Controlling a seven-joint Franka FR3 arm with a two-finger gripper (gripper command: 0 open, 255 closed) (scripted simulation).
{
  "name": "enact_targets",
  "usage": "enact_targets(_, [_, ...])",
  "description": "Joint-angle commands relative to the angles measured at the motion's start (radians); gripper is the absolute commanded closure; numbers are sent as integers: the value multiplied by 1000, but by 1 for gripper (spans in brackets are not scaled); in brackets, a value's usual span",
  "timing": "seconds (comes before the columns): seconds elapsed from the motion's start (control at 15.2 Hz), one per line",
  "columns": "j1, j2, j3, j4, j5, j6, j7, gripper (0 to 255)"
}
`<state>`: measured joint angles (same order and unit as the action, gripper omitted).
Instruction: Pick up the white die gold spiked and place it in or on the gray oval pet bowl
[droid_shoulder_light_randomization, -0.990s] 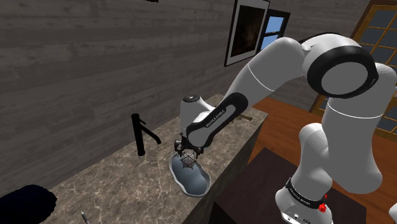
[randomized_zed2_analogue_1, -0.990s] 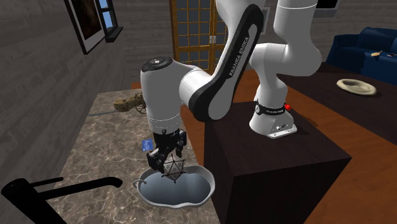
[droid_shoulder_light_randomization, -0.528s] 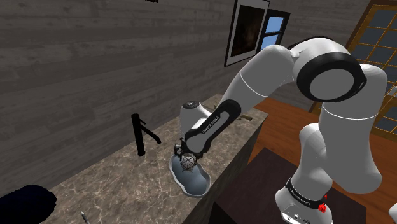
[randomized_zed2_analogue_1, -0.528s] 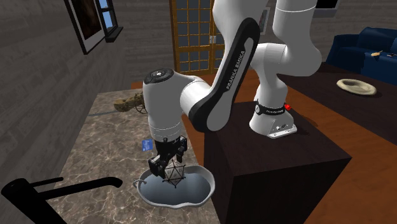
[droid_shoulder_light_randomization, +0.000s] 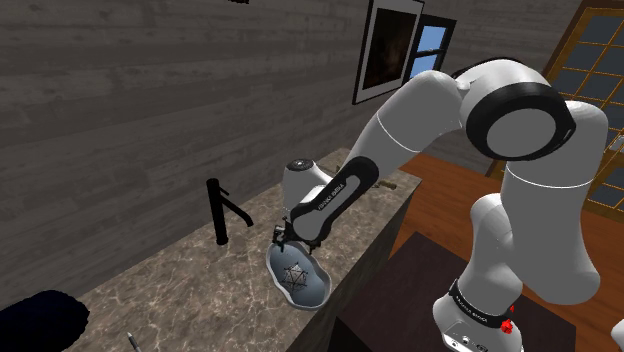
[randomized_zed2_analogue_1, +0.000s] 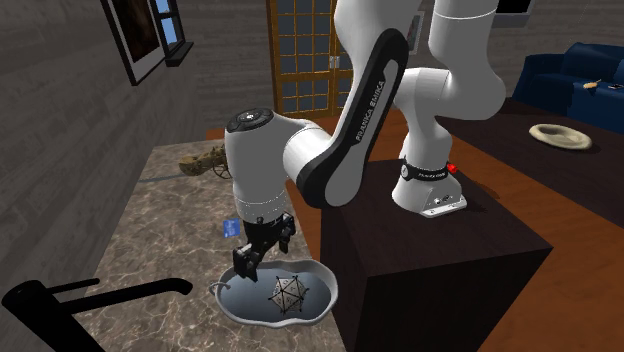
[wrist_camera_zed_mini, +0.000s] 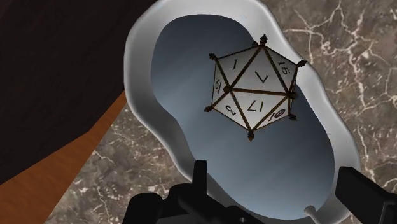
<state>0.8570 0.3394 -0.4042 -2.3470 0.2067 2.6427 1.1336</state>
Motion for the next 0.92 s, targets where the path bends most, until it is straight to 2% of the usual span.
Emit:
enact_targets(0.0, [0, 0, 0, 0, 0, 0, 0, 0])
enact_targets(0.07, [0, 0, 0, 0, 0, 0, 0, 0])
enact_targets(0.33, [46, -123, -58, -2, -97, -110, 69, 0])
enact_targets(0.86, [45, -123, -57, -2, -97, -110, 69, 0])
